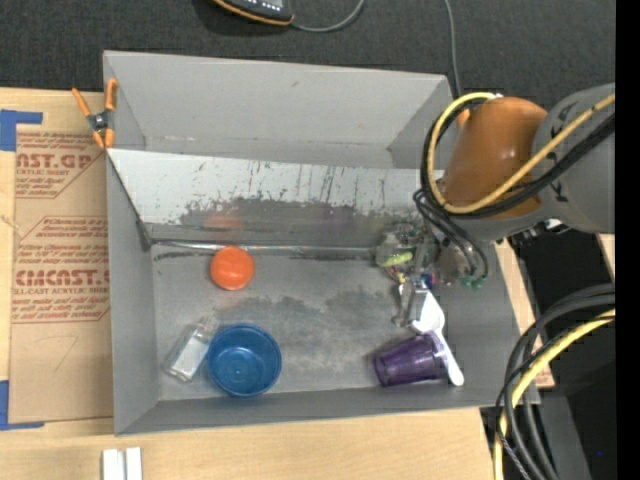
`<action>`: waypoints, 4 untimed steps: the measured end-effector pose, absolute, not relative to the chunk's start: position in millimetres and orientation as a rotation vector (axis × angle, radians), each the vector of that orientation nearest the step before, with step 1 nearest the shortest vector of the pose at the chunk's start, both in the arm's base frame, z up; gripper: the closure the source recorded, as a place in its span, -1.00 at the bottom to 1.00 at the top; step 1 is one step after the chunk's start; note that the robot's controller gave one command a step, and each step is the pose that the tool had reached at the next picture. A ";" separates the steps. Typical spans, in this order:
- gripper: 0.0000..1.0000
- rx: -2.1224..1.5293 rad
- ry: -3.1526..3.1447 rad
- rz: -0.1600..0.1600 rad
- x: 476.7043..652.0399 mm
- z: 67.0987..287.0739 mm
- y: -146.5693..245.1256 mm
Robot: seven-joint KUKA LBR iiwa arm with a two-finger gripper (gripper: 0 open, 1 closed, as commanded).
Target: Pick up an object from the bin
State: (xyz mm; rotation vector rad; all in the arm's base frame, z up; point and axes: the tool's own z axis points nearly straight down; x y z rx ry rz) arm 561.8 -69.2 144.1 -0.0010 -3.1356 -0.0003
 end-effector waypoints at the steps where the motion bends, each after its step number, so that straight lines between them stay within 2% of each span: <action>1: -1.00 0.001 -3.143 0.001 563.5 148.8 -68.9; 2: -1.00 0.334 -3.112 -0.003 490.5 109.1 -104.1; 3: -1.00 0.175 -3.138 -0.001 481.8 118.8 -103.5; 4: -1.00 0.622 -3.074 -0.002 482.4 100.3 -115.5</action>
Offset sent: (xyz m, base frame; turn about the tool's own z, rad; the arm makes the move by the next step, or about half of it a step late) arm -0.0694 -0.0341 -0.0338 -0.2180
